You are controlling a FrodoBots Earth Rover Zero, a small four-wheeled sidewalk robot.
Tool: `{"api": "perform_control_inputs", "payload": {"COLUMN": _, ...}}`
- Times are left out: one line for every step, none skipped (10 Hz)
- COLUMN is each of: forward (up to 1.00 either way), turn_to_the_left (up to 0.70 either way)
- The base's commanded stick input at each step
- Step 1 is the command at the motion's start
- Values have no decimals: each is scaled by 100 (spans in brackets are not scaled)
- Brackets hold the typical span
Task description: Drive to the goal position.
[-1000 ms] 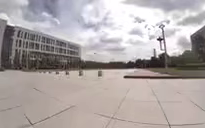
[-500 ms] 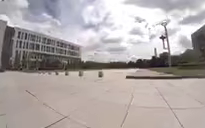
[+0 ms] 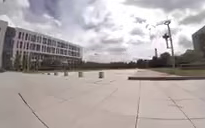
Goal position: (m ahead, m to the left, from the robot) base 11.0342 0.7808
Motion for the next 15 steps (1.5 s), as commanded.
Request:
{"api": "perform_control_inputs", "payload": {"forward": 70, "turn_to_the_left": 10}}
{"api": "perform_control_inputs", "payload": {"forward": 70, "turn_to_the_left": 4}}
{"api": "perform_control_inputs", "payload": {"forward": 70, "turn_to_the_left": 0}}
{"api": "perform_control_inputs", "payload": {"forward": 70, "turn_to_the_left": 11}}
{"api": "perform_control_inputs", "payload": {"forward": 70, "turn_to_the_left": 6}}
{"api": "perform_control_inputs", "payload": {"forward": 70, "turn_to_the_left": -35}}
{"api": "perform_control_inputs", "payload": {"forward": 70, "turn_to_the_left": -35}}
{"api": "perform_control_inputs", "payload": {"forward": 70, "turn_to_the_left": -35}}
{"api": "perform_control_inputs", "payload": {"forward": 70, "turn_to_the_left": -5}}
{"api": "perform_control_inputs", "payload": {"forward": 70, "turn_to_the_left": 3}}
{"api": "perform_control_inputs", "payload": {"forward": 70, "turn_to_the_left": 1}}
{"api": "perform_control_inputs", "payload": {"forward": 70, "turn_to_the_left": 9}}
{"api": "perform_control_inputs", "payload": {"forward": 70, "turn_to_the_left": 2}}
{"api": "perform_control_inputs", "payload": {"forward": 70, "turn_to_the_left": 0}}
{"api": "perform_control_inputs", "payload": {"forward": 70, "turn_to_the_left": 0}}
